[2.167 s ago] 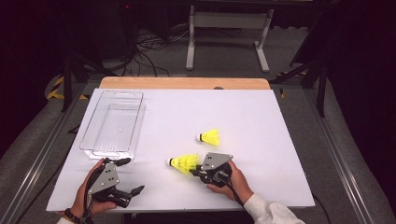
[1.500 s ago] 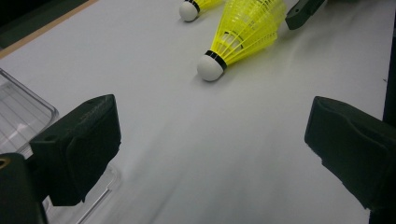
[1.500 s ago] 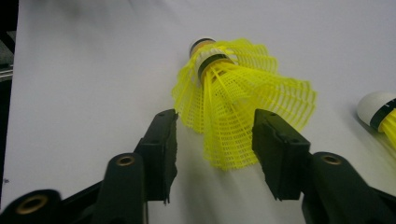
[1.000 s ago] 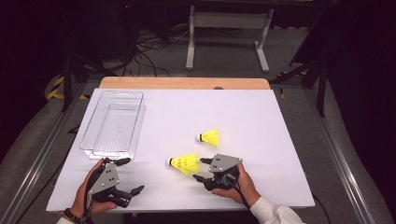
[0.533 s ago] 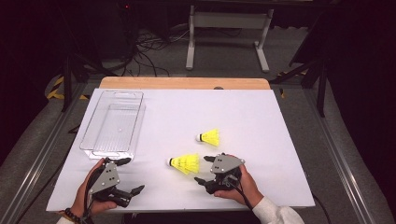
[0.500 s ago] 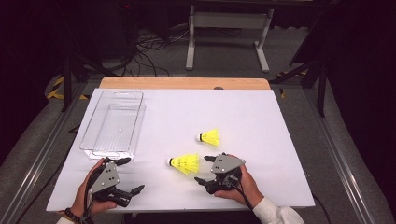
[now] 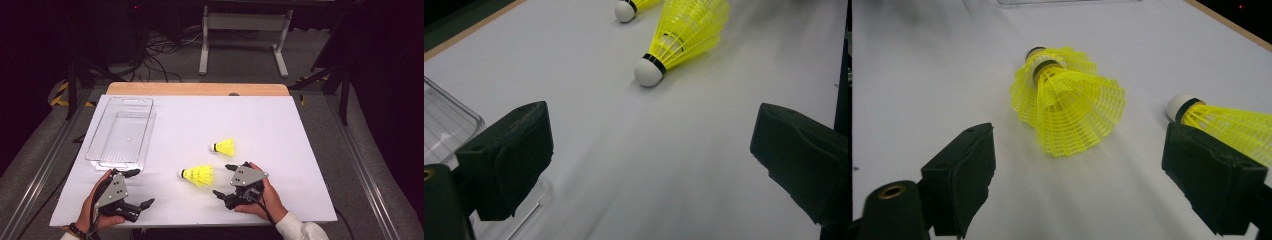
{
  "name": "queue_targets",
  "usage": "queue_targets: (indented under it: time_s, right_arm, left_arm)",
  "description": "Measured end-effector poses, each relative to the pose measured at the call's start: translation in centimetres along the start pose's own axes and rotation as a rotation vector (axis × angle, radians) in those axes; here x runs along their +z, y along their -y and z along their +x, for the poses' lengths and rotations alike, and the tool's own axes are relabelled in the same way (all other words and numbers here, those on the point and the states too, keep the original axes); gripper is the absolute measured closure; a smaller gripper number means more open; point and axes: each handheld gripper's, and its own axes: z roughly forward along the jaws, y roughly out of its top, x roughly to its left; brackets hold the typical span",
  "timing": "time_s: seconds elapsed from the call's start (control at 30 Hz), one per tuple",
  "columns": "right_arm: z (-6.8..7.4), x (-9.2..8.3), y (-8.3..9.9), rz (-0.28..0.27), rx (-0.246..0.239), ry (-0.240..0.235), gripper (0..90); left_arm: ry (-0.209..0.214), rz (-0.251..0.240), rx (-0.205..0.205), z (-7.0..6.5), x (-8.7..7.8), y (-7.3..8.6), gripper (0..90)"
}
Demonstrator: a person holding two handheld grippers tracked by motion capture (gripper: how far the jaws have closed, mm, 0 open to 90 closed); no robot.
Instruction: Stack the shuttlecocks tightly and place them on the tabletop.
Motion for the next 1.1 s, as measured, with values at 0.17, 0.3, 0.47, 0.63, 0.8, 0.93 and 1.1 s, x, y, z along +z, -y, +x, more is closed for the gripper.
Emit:
queue_targets:
  time_s: [0.17,0.3,0.47,0.63,0.8,0.93,1.1]
  right_arm:
    - [-0.2,-0.4,0.0,-0.008,0.0,0.019,14.4]
    - [-0.6,-0.6,0.0,-0.012,0.005,0.033,14.6]
    - [-1.1,-0.8,0.0,-0.013,0.01,0.046,14.5]
    - [-1.9,-1.3,0.0,-0.024,0.022,0.069,14.5]
    - [-2.5,-1.8,0.0,-0.034,0.034,0.091,14.5]
    - [-2.8,-2.0,0.0,-0.039,0.038,0.099,14.5]
    - [-3.4,-2.2,0.0,-0.044,0.045,0.116,14.5]
  left_arm:
    - [0.0,-0.003,-0.002,0.0,-0.1,0.0,4.0]
    - [-0.012,-0.005,0.001,0.0,-0.1,0.0,3.6]
    - [-0.016,-0.007,0.0,0.0,-0.2,0.0,3.4]
    - [-0.018,-0.006,0.0,0.0,-0.2,-0.1,3.1]
    - [-0.018,-0.006,0.002,0.0,-0.2,-0.1,3.0]
    - [-0.016,-0.003,0.003,0.0,-0.2,-0.1,3.0]
    - [-0.018,-0.005,0.001,0.0,-0.2,-0.1,3.1]
